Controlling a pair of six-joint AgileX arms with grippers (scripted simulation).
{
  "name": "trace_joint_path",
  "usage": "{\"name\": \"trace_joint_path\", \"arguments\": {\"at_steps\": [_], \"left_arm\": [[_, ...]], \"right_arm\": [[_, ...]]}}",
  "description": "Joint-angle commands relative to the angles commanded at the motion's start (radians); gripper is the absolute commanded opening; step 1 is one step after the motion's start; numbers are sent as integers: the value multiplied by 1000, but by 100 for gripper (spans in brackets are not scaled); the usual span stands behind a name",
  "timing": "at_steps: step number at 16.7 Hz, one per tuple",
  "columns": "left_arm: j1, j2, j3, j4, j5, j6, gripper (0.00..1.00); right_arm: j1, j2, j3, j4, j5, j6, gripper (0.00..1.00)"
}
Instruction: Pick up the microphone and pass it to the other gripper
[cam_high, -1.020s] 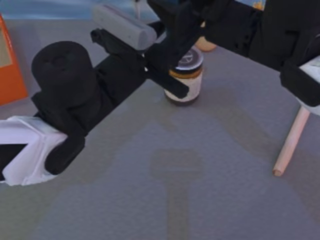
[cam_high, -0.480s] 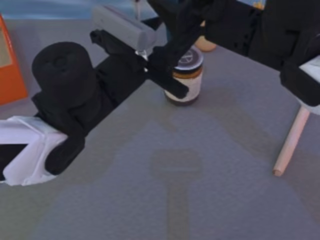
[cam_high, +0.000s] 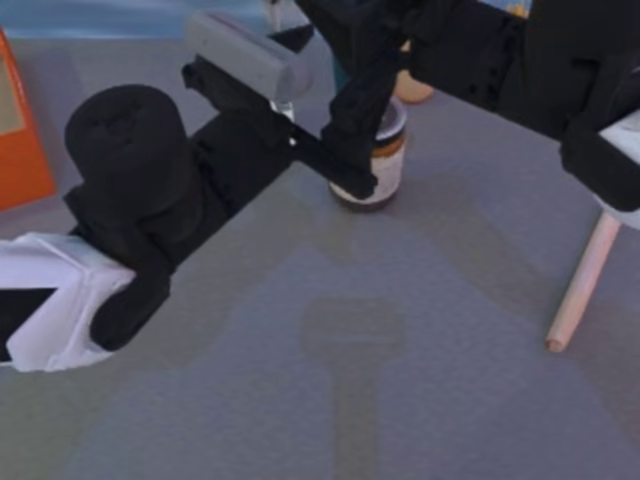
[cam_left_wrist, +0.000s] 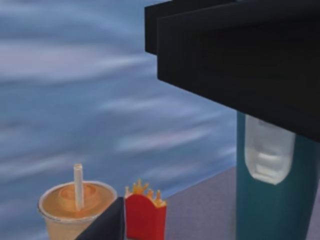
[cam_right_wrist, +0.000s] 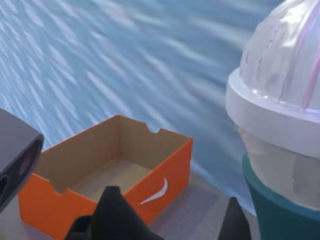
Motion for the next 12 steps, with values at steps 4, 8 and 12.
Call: {"name": "trace_joint_path", "arguments": {"at_steps": [4,8,12], "left_arm": [[10,-6,-26,-2,0,4,100],[46,-151,-165,-8,20,3,100],[72,-255,-267,-6,38,-1,100]], "right_arm": [[-12,-15,1,-1,-2,0,0],[-71,-66,-49,1,-69,3,0],[-119,-105,-87,2,-122,-3,0]]}}
